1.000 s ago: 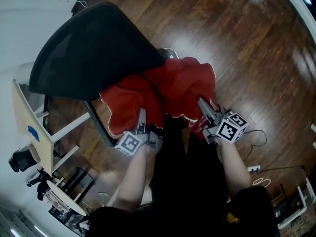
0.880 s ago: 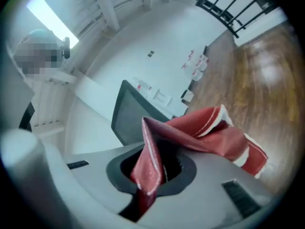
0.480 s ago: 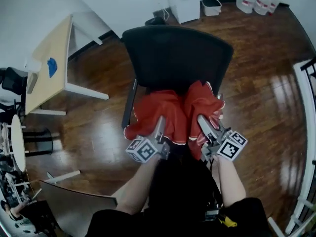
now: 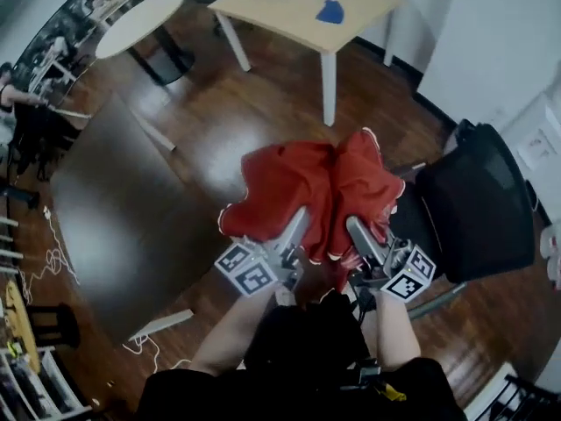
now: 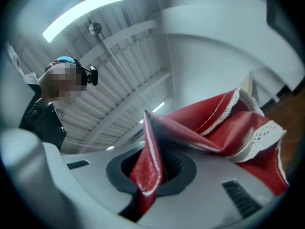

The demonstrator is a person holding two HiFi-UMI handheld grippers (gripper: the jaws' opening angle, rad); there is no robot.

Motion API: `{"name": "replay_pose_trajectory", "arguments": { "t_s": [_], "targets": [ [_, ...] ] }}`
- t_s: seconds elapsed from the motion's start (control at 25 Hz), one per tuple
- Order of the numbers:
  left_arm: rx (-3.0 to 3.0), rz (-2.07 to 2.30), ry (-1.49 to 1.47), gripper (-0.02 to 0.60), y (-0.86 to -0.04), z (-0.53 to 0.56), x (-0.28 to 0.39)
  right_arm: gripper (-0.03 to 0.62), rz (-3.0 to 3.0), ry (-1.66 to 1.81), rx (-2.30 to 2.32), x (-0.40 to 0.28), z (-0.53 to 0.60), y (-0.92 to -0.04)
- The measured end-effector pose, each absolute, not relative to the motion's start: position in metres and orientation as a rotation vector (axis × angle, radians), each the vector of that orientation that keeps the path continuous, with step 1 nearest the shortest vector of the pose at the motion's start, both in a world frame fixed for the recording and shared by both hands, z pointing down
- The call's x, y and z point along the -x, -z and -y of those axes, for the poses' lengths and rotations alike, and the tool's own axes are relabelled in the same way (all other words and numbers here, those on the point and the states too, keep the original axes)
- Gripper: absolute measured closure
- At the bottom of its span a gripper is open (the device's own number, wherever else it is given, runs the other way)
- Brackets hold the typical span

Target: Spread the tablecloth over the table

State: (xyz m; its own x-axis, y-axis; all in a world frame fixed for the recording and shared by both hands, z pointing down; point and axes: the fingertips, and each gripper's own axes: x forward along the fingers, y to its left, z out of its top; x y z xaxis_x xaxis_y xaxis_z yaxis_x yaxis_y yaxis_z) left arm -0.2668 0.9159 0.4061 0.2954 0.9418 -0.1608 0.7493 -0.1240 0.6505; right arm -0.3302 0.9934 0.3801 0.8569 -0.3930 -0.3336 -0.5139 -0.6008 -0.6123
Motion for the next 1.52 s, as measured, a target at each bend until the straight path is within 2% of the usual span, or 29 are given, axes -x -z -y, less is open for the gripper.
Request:
{"name": "replay_pose_trajectory", "arguments": {
  "t_s": [0.12, 0.2, 0.44, 0.56, 0.76, 0.84, 1.08, 1.28, 1.52],
  "targets": [
    [-2.056, -1.242, -0.218, 0.574, -0.38, -0.778, 0.221, 0.569, -0.987, -0.114, 2.153, 0.257, -0.863, -0.369],
    [-2.15, -1.081, -0.089, 0.574, -0.355, -0.684, 0.215, 0.569, -1.199, -0.055, 2.043, 0.233, -0.769, -0.354],
    [-2.41, -0.585, 0.231, 0.572, -0.315, -0.474, 0.272, 0.569, -1.734, 0.158, 1.655, 0.261, -0.535, -0.322],
    [-2.495, -0.277, 0.341, 0.572, -0.317, -0.397, 0.321, 0.568, -1.977, 0.303, 1.381, 0.304, -0.443, -0.319],
    [-2.464, 0.333, 0.439, 0.572, -0.374, -0.287, 0.492, 0.568, -2.333, 0.571, 0.986, 0.46, -0.323, -0.36],
    [-2.44, 0.546, 0.446, 0.574, -0.388, -0.259, 0.539, 0.568, -2.424, 0.654, 0.844, 0.506, -0.289, -0.373],
    [-2.383, 0.889, 0.554, 0.574, -0.41, -0.204, 0.635, 0.566, -2.521, 0.808, 0.515, 0.604, -0.223, -0.395],
    [-2.307, 1.066, 0.707, 0.577, -0.407, -0.161, 0.714, 0.566, -2.658, 0.78, 0.416, 0.682, -0.178, -0.388],
    [-2.266, 1.236, 0.798, 0.577, -0.393, -0.125, 0.763, 0.563, -2.683, 0.775, 0.262, 0.728, -0.138, -0.379]
  ]
}}
